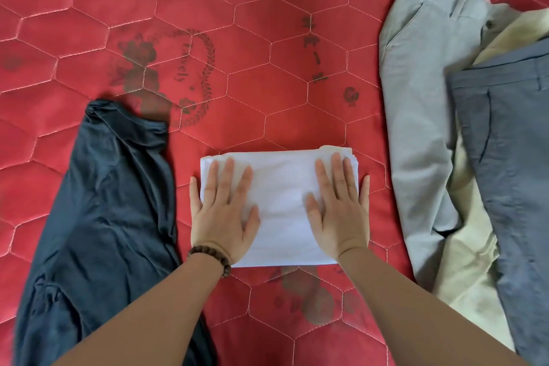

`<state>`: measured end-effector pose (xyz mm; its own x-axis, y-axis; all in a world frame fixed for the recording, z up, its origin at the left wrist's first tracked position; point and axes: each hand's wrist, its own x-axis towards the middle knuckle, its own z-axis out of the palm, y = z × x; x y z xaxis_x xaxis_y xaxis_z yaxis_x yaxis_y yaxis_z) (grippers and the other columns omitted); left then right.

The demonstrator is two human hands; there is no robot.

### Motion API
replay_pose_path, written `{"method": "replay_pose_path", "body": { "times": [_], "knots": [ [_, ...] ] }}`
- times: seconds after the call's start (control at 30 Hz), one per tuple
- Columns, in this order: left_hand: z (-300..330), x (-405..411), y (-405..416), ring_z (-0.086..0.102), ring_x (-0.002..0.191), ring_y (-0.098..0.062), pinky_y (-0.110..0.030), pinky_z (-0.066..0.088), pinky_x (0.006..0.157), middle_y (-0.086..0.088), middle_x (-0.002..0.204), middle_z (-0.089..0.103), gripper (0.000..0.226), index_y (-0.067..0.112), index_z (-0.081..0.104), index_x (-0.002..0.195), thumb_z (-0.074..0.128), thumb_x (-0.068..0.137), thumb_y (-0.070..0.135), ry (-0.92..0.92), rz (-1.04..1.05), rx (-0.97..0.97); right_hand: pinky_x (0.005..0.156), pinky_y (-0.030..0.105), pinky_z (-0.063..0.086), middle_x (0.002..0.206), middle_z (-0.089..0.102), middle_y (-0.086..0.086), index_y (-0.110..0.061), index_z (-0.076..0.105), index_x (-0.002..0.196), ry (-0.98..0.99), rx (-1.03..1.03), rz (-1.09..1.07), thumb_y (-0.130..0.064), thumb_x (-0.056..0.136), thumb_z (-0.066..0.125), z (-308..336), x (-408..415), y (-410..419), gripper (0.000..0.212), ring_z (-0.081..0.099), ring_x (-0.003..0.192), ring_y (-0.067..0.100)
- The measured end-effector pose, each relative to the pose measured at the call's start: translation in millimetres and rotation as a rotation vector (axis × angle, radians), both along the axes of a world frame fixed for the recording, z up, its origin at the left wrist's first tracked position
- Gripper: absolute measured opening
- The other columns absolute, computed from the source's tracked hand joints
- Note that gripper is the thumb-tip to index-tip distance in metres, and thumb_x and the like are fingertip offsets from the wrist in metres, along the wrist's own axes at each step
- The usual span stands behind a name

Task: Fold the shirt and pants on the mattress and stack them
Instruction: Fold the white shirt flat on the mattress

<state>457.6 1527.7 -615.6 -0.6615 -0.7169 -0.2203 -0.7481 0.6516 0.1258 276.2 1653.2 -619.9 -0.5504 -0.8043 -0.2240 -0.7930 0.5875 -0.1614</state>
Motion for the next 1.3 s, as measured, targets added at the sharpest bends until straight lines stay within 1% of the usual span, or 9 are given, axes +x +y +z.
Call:
{"method": "replay_pose_path", "body": {
  "times": [0.2, 0.33, 0.5, 0.63, 0.8, 0.9, 1.03, 1.17, 1.3],
  "knots": [
    [7, -2, 3, -0.006, 0.148, -0.025, -0.062, -0.003, 0.115, -0.004, 0.161, 0.009, 0.063, 0.026, 0.017, 0.152, 0.013, 0.093, 0.048, -0.084, 0.004, -0.046, 0.119, 0.051, 0.003, 0.160, -0.013, -0.004, -0.035, -0.005, 0.151, -0.079, -0.088, 0.019, -0.053, 0.098, 0.022, 13, -1, 3, 0.061, -0.012, 0.148, 0.016],
    [26, -5, 17, -0.011, 0.147, -0.027, -0.057, -0.008, 0.116, -0.007, 0.161, -0.001, 0.061, 0.025, 0.001, 0.151, 0.002, 0.095, 0.049, -0.085, 0.003, -0.068, 0.111, 0.046, 0.028, 0.160, 0.009, 0.008, -0.031, 0.004, 0.153, -0.080, -0.272, -0.290, -0.056, 0.088, 0.053, 33, -2, 17, 0.084, 0.022, 0.142, 0.028],
    [58, -33, 59, -0.015, 0.147, -0.014, -0.038, -0.002, 0.121, 0.000, 0.161, -0.006, 0.060, 0.028, 0.001, 0.152, 0.009, 0.098, 0.050, 0.283, 0.028, 0.365, 0.072, 0.032, 0.043, 0.126, 0.046, 0.007, -0.022, 0.009, 0.150, -0.391, -0.142, -0.601, -0.063, 0.073, 0.068, 44, 4, 19, 0.105, 0.053, 0.109, 0.028],
    [79, -56, 81, 0.000, 0.146, -0.004, -0.027, 0.009, 0.119, 0.009, 0.161, 0.005, 0.061, 0.033, 0.005, 0.152, 0.028, 0.098, 0.051, 0.420, 0.189, 0.774, 0.071, 0.027, 0.043, 0.101, 0.061, -0.001, -0.007, 0.050, 0.119, -0.780, -0.241, -0.775, -0.031, 0.074, 0.079, 52, -3, 13, 0.058, 0.061, 0.100, 0.025],
    [135, -76, 71, 0.042, 0.117, 0.018, -0.010, 0.033, 0.098, 0.036, 0.130, 0.047, 0.051, 0.049, 0.028, 0.140, 0.048, 0.093, 0.052, 0.747, 0.349, 1.187, 0.058, 0.012, 0.047, 0.079, 0.070, -0.012, -0.026, 0.065, 0.095, -0.956, -0.462, -0.505, -0.010, 0.083, 0.062, 123, 9, 7, 0.020, 0.066, 0.075, 0.003],
    [170, -80, 56, 0.063, 0.106, -0.012, -0.031, 0.049, 0.093, 0.006, 0.110, 0.068, 0.040, 0.033, 0.056, 0.123, 0.063, 0.084, 0.041, 1.011, 0.510, 1.339, 0.058, 0.007, 0.045, 0.083, 0.068, -0.017, -0.040, 0.059, 0.107, -0.920, -0.528, -0.300, -0.016, 0.082, 0.056, 175, 29, -5, 0.034, 0.064, 0.077, -0.005],
    [191, -64, 32, 0.063, 0.066, -0.019, -0.031, 0.055, 0.060, -0.004, 0.066, 0.062, 0.022, 0.015, 0.067, 0.088, 0.076, 0.076, 0.031, 1.171, 0.729, 1.497, 0.066, 0.004, 0.041, 0.091, 0.059, -0.012, -0.034, 0.054, 0.111, -0.760, -0.442, -0.163, -0.023, 0.089, 0.055, 215, 50, -23, 0.025, 0.059, 0.078, -0.005],
    [163, -40, 10, 0.068, 0.059, -0.023, -0.030, 0.053, 0.051, -0.007, 0.069, 0.069, 0.008, 0.010, 0.067, 0.088, 0.064, 0.089, 0.017, 1.054, 0.991, 1.348, 0.081, 0.008, 0.045, 0.115, 0.057, -0.009, -0.026, 0.049, 0.131, -1.040, -0.292, -0.039, -0.014, 0.090, 0.054, 210, 57, -26, 0.043, 0.058, 0.099, -0.002],
    [104, -16, -5, 0.063, 0.097, -0.036, -0.048, 0.052, 0.086, -0.013, 0.101, 0.066, 0.018, 0.008, 0.061, 0.108, 0.055, 0.092, 0.013, 0.722, 0.925, 0.965, 0.108, 0.018, 0.032, 0.143, 0.044, -0.011, -0.031, 0.038, 0.145, -0.802, -0.142, -0.019, -0.024, 0.098, 0.050, 157, 58, -10, 0.049, 0.042, 0.129, 0.006]
  ]
}}
